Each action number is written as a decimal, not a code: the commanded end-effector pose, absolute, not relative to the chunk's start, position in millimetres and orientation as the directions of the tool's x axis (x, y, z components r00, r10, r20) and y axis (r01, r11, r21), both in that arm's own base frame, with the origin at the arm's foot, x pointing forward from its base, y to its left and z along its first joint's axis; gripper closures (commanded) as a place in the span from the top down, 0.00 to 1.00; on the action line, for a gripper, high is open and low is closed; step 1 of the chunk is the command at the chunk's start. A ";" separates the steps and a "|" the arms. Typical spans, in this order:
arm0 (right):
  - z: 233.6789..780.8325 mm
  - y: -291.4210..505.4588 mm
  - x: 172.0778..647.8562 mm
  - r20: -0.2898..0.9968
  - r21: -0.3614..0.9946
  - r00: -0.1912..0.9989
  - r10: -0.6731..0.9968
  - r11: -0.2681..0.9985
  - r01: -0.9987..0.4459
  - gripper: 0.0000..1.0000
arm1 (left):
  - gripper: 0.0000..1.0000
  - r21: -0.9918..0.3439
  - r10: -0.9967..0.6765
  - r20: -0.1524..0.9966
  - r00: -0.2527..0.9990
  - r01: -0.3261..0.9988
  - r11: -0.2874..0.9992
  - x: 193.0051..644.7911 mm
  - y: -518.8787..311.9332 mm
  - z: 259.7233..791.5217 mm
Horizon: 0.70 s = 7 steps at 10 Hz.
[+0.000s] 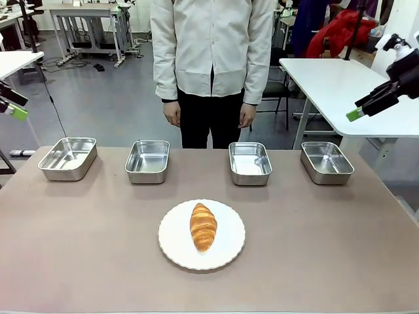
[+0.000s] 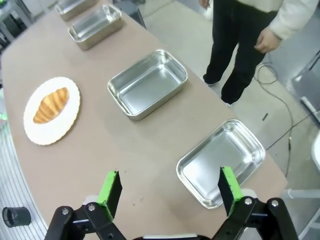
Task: Place the bread in the container.
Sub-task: Place the Butter Roll into the Airtight Container indicated by the human.
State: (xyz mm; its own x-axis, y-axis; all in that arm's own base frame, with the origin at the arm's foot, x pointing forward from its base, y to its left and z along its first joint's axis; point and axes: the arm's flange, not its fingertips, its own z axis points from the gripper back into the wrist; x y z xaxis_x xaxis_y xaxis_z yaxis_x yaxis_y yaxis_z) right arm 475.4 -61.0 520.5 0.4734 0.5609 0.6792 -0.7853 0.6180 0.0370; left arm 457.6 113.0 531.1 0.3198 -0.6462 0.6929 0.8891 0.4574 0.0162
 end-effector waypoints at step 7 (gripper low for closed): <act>524.4 -158.8 481.8 0.825 0.061 0.411 0.387 0.663 -0.746 1.00 | 1.00 0.006 -0.438 0.822 0.364 0.762 0.647 436.5 201.3 557.6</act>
